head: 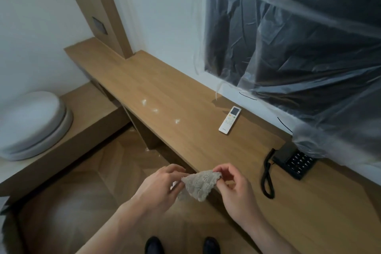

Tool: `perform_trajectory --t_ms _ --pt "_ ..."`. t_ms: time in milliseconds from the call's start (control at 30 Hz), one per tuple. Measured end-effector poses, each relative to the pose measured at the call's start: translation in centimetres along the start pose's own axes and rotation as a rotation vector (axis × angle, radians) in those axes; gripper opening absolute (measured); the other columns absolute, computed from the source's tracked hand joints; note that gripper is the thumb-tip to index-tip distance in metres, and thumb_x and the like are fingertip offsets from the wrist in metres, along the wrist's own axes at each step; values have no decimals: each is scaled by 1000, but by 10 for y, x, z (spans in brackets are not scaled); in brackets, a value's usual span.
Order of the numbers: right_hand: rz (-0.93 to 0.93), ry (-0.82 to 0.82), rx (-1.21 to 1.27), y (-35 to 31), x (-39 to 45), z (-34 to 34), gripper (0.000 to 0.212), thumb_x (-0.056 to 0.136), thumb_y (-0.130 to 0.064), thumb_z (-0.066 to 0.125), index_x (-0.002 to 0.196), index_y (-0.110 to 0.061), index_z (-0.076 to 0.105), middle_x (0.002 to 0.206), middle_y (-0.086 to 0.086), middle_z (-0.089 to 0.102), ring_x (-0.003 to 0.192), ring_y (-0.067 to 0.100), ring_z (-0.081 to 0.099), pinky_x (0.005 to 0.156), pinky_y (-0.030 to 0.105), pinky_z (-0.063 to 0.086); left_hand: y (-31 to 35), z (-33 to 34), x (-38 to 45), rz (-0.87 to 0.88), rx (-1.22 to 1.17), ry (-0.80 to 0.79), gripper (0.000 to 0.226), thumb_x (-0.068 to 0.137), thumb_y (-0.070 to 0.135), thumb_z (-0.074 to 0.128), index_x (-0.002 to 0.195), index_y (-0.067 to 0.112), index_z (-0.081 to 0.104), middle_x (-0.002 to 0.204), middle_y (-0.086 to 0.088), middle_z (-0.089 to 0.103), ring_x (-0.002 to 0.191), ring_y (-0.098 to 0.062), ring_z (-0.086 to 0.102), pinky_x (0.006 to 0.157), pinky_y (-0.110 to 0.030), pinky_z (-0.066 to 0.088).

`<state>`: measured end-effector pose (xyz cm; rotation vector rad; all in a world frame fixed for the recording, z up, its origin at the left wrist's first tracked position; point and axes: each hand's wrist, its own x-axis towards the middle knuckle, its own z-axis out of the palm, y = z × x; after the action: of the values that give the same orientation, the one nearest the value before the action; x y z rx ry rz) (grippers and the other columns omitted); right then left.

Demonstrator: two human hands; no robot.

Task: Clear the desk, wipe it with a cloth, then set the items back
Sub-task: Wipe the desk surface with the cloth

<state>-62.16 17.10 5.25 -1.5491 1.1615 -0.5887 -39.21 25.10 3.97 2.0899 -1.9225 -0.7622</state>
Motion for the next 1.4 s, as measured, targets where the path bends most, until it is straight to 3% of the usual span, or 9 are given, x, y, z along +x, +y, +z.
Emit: perform_trajectory --t_ms 233,367,533,667,833,933,1133,1267,1400 --pt "66 -124 79 -17 16 67 13 99 -25 70 108 -34 73 103 -23 71 99 -4 65 80 12 52 -46 -43 -19 -12 -303 104 24 107 39 47 107 41 71 113 25 65 90 -5 68 78 -30 56" --pt "100 -228 93 -31 27 114 17 104 -27 61 102 -28 78 102 -10 77 101 6 71 89 30 60 -90 -70 -36 -65 -237 164 22 106 34 51 95 40 70 99 23 66 86 -5 66 73 -24 52" --pt "225 -179 198 -52 40 158 31 106 -27 53 83 -18 72 87 -1 73 88 11 71 77 24 55 -155 -86 -45 -103 -178 68 13 101 37 60 99 42 72 103 25 65 88 3 66 75 -22 55" --pt "242 -55 241 -66 50 170 30 105 -32 55 89 -16 74 90 2 77 89 16 75 79 32 56 -178 -93 -24 -64 -238 -57 15 101 45 59 108 40 71 109 24 63 95 5 65 85 -24 58" --pt "154 321 185 -81 72 141 27 104 -35 58 84 -22 71 84 2 73 83 23 71 74 39 53 -188 -115 16 -46 -285 -57 27 101 42 62 126 33 65 124 17 59 109 -1 62 95 -24 55" --pt "76 455 115 -89 83 127 22 103 -38 58 89 -27 71 85 -8 72 81 11 70 72 37 54 -206 -123 31 -36 -317 -116 30 100 40 63 129 32 63 129 18 56 117 -3 58 100 -25 53" --pt "217 354 -103 -29 152 156 10 100 -42 62 105 -37 68 101 -12 71 95 12 71 83 44 63 -279 -135 71 -91 -316 -194 29 95 47 66 123 47 61 128 27 54 119 1 56 101 -27 53" --pt "498 72 -414 48 218 195 63 95 -63 58 149 -33 48 155 0 39 143 24 41 114 46 43 -330 -160 103 -173 -272 -219 21 93 49 69 111 52 59 123 29 55 114 3 58 92 -17 50" --pt "753 115 -516 91 258 207 94 87 -84 46 163 -36 19 172 3 11 158 31 11 125 53 23 -391 -189 132 -278 -146 -226 26 90 53 71 112 45 61 120 24 60 105 2 61 96 -21 51"
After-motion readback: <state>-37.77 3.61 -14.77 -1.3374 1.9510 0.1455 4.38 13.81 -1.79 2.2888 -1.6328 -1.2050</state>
